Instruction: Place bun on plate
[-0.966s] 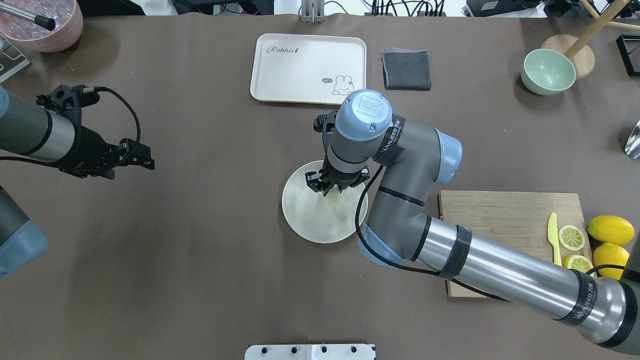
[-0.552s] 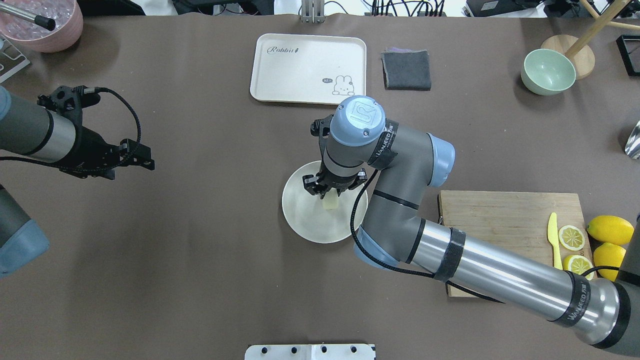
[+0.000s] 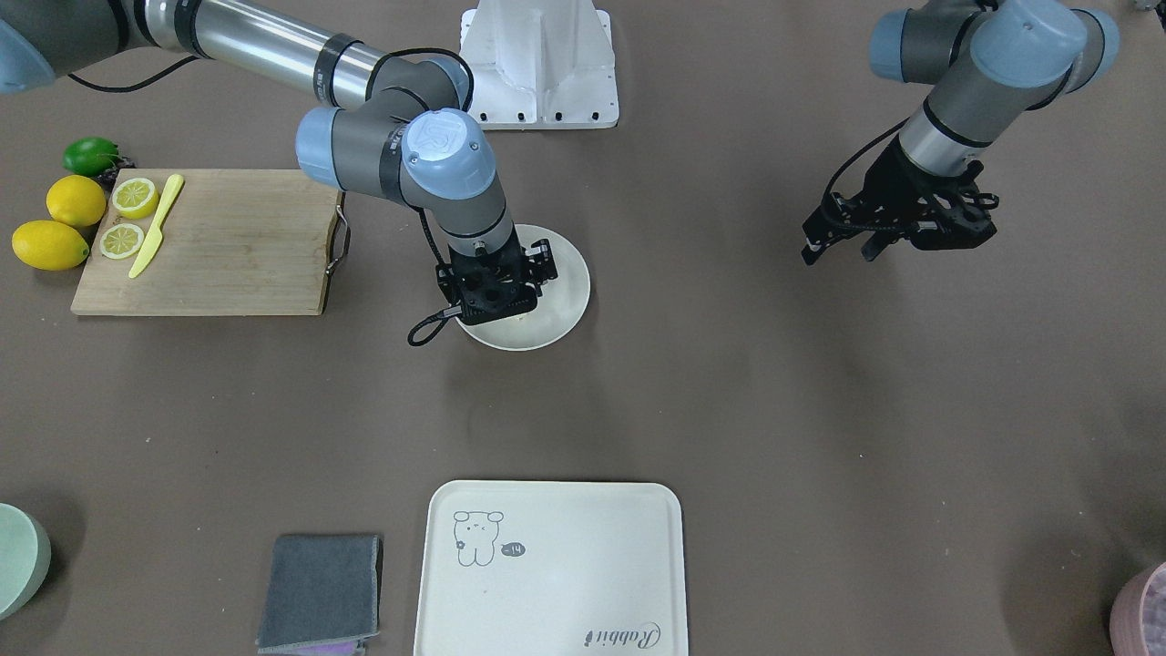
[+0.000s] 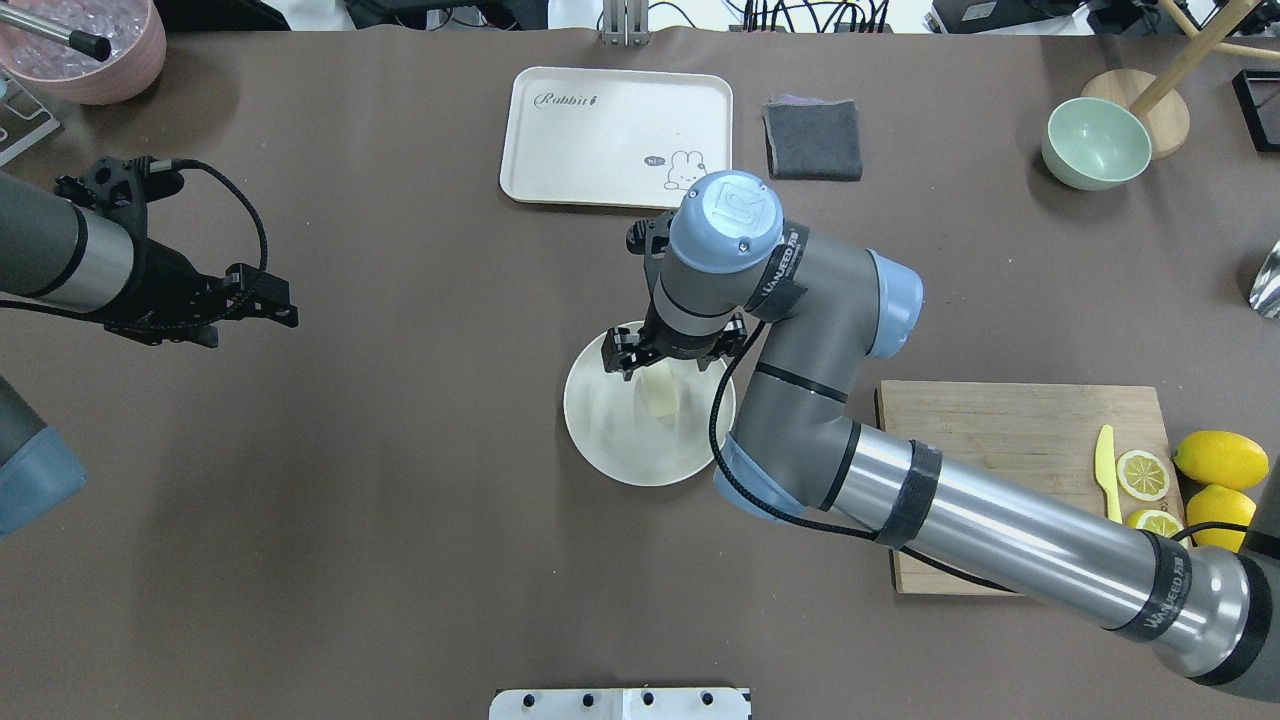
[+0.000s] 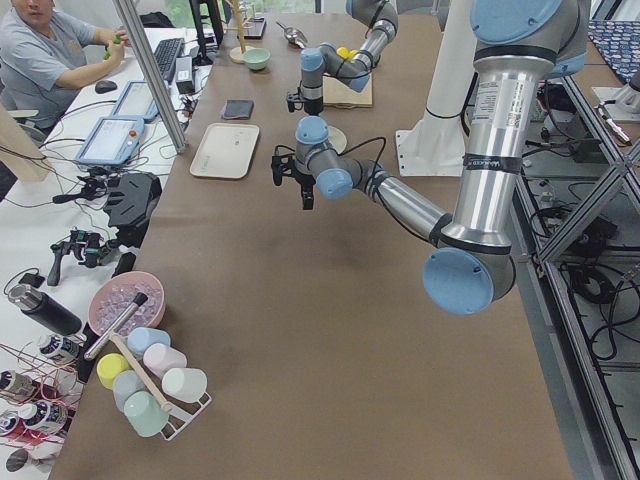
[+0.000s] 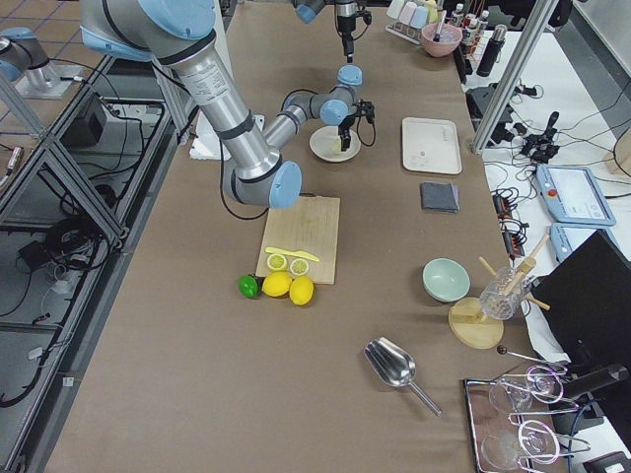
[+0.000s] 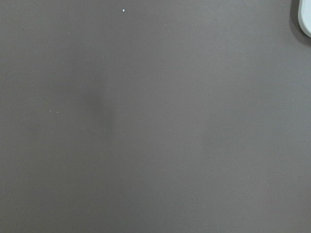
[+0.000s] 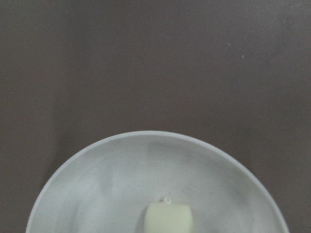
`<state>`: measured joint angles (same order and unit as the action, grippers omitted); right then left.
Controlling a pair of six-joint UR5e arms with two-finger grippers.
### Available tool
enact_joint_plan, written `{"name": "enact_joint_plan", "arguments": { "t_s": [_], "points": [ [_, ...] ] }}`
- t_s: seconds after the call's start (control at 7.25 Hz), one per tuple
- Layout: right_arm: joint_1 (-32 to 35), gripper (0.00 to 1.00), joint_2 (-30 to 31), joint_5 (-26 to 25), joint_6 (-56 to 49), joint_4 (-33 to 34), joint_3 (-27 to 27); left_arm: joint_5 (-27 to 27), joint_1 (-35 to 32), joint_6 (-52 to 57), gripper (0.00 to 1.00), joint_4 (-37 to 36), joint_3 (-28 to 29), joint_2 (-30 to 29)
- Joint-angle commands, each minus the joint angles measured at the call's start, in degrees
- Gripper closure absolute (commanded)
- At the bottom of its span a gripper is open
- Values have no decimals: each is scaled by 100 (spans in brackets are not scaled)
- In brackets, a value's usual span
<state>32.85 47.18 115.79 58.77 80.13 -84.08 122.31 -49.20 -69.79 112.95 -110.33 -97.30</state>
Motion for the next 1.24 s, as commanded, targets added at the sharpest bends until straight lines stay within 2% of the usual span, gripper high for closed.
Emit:
{"name": "enact_joint_plan", "arguments": {
  "t_s": [0.0,0.14,0.41,0.55,0.69,0.83,0.97,1.1],
  "points": [
    [771,0,560,477,-528,90,-580,144,-298,689,4,-53,46,184],
    [1359,0,1060,828,-1333,73,-713,162,-553,1452,4,-167,-23,481],
    [2965,0,2281,1689,-3973,90,-672,791,-1630,3592,3,-177,72,1376],
    [3565,0,2826,1728,-4822,108,-593,882,-2176,4848,3,-168,55,1999],
    [3954,0,3197,1684,-5457,282,-522,1118,-2781,5696,3,-203,307,2257],
    [4288,0,3444,1649,-6029,571,-513,1329,-3066,5983,3,-203,710,2286],
    [4579,0,3908,1475,-6705,591,-513,1340,-3086,6047,3,-186,784,2408],
    [4860,0,4139,1464,-6955,652,-582,1340,-3104,6047,3,-168,732,2505]
  ]
}}
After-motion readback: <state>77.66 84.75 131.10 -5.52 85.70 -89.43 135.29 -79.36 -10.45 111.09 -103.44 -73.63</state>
